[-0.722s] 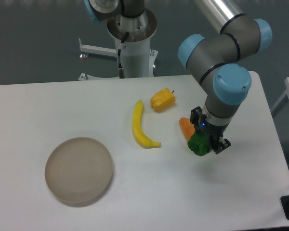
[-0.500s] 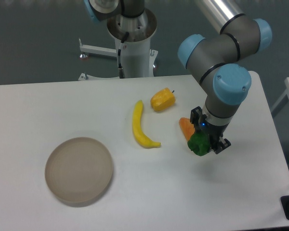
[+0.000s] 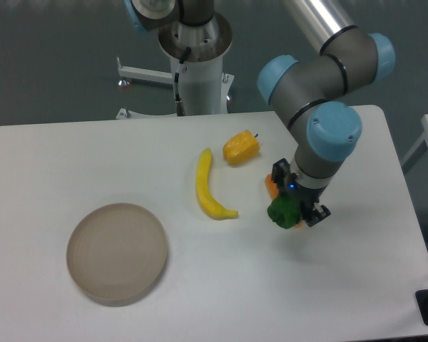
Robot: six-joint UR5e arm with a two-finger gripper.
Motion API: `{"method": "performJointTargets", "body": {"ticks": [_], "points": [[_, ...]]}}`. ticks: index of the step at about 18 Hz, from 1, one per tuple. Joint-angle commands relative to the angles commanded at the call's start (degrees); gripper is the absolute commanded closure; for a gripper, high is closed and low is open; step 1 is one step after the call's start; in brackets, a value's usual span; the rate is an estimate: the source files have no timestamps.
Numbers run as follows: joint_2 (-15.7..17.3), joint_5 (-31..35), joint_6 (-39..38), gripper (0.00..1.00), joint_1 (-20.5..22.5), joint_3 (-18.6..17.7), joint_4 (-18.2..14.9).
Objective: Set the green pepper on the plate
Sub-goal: 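Carry the green pepper past the banana over the beige plate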
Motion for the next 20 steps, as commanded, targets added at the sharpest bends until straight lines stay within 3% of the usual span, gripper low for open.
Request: {"method": "performJointTargets", "body": {"ticks": [8,12,20], "points": [[1.1,-7.0,-14.9,0.85,-11.3,-0.5,0.3],[-0.1,-10.8,-22.8,0.85,-16.3,-1.1,0.6],[-5.9,-10.4,-27.0,0.78,-22.4,-1.5,9.1]]}}
